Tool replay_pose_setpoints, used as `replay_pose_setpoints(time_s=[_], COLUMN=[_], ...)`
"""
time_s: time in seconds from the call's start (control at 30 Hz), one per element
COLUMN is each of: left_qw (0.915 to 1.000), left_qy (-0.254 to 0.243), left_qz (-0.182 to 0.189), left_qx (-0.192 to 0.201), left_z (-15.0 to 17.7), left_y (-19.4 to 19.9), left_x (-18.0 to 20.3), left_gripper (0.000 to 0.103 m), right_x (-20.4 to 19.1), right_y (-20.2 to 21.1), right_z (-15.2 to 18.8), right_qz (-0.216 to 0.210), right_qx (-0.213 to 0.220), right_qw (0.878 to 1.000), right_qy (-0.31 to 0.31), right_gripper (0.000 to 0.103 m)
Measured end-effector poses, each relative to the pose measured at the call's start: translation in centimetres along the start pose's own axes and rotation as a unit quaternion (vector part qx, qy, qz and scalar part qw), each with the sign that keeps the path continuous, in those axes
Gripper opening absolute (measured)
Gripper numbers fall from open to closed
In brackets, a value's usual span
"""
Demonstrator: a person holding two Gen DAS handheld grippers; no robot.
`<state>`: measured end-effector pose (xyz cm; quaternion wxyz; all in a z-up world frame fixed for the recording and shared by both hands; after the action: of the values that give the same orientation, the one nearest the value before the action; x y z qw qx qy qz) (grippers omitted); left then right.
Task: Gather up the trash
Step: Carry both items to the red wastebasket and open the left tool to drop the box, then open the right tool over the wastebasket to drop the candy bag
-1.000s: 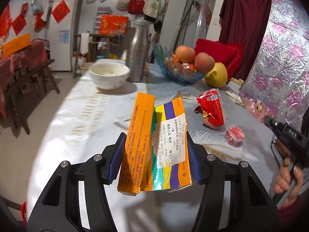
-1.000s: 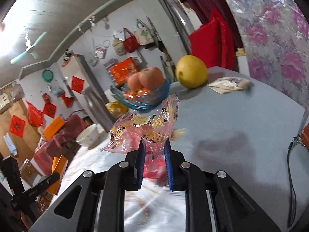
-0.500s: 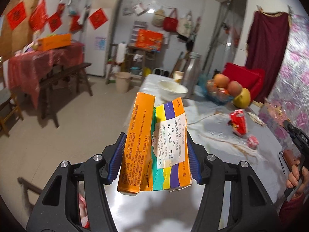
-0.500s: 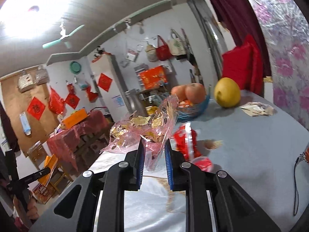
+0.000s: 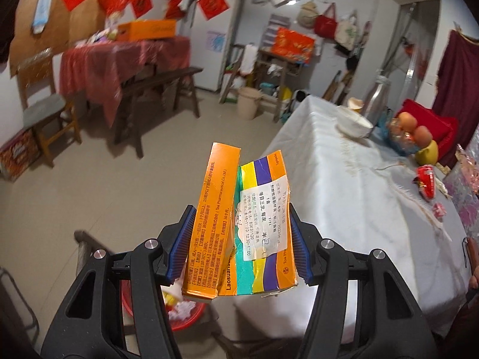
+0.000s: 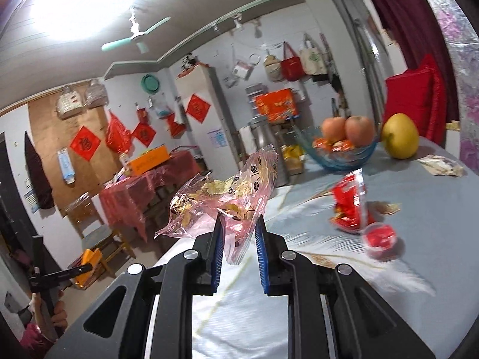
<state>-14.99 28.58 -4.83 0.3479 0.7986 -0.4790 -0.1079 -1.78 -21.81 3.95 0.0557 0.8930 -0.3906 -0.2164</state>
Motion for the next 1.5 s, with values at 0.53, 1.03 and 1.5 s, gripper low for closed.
replay_pose_setpoints(time_s=[0.53,1.03,1.5], left_qw=[0.9929,0.9872,0.9732], left_qy=[0.056,0.100,0.117], left_qz=[-0.036,-0.090,-0.190], left_qx=[-0.099,-0.085,-0.056], left_z=[6.8,6.7,5.0], left_y=[-7.0,-6.5,-2.8], left_x=[-9.1,-14.9,-21.1], left_gripper=[0.062,0.090,0.094], right_x=[-9.9,-20.6,-35.3], right_y=[-3.9,-8.0,-14.1], right_z=[1.9,6.6,16.8], right_qz=[-0.040,-0.131,-0.221], right_qx=[-0.070,-0.169,-0.324], right_qw=[0.995,0.970,0.892], right_qy=[0.060,0.118,0.224], right_gripper=[0.020,0.020,0.020])
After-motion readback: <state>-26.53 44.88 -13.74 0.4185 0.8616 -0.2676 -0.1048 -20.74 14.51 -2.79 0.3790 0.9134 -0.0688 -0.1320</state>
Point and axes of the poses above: each gripper's, at about its wrist camera, not at the fingertips, and y roughly against the way its jaws point, x to its right, z to its underside, the point moved 4 cm from there along -y, roughly the way its jaws point, and after that the axes turned 5 degrees about -z, right-handed, at the moved point
